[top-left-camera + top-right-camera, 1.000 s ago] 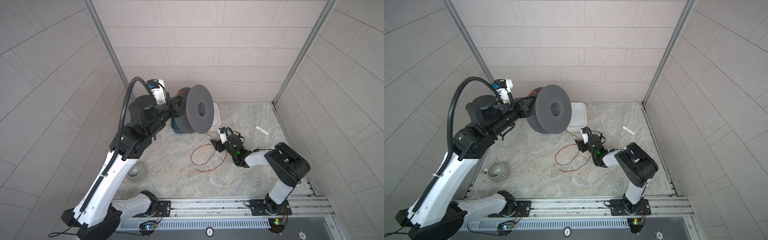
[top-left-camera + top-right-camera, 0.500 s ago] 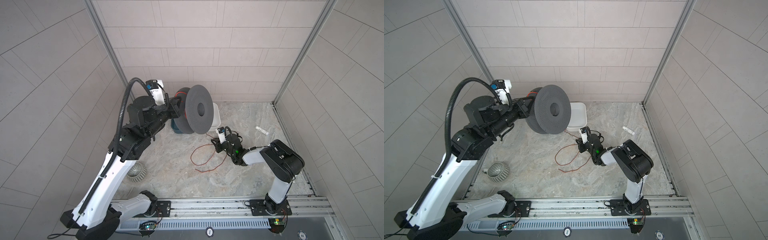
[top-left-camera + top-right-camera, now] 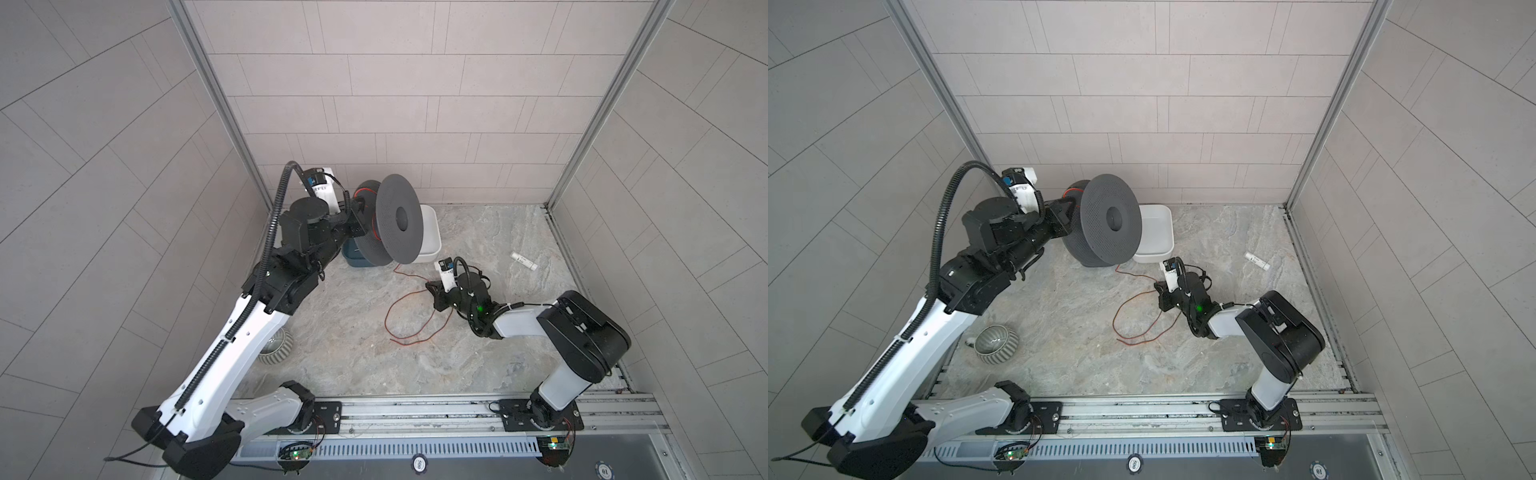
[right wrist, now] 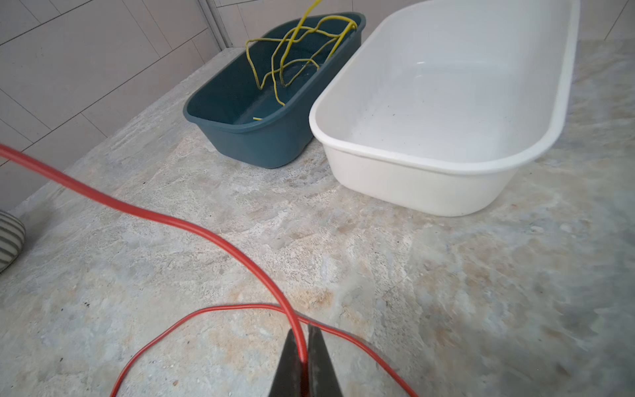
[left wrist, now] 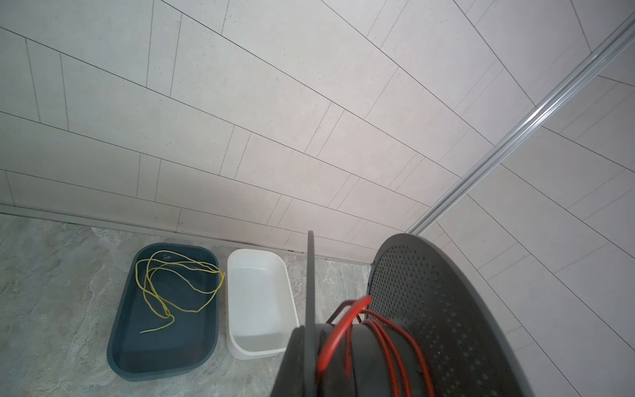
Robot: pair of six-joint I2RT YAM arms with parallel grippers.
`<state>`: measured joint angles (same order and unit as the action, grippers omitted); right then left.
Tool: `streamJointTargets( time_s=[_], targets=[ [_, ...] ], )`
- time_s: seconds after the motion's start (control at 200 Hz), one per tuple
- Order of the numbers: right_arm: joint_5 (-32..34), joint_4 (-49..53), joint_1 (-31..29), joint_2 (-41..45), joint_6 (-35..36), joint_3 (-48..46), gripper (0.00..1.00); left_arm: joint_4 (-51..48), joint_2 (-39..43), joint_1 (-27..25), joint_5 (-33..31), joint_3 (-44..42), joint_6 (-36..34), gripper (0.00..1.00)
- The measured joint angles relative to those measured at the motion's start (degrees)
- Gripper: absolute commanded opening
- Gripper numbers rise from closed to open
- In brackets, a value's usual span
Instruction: Wrap the cables
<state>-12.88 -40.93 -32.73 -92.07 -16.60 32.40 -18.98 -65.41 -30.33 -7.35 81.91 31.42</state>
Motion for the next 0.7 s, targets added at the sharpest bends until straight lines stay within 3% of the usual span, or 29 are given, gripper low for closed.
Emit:
streamJointTargets(
  time_s=[0.27,0.701],
  targets=[
    [3.34,10.99,-3.93,12.11,4.57,0.04,0.00,4.57,-3.02,0.00,-6.10,-3.02,-0.57,0.00],
    [6.75,25.92,-9.42,22.40,8.48,0.68,0.00,14.19,-4.96,0.00,-10.49,-11.19,-2.36,0.00]
  ],
)
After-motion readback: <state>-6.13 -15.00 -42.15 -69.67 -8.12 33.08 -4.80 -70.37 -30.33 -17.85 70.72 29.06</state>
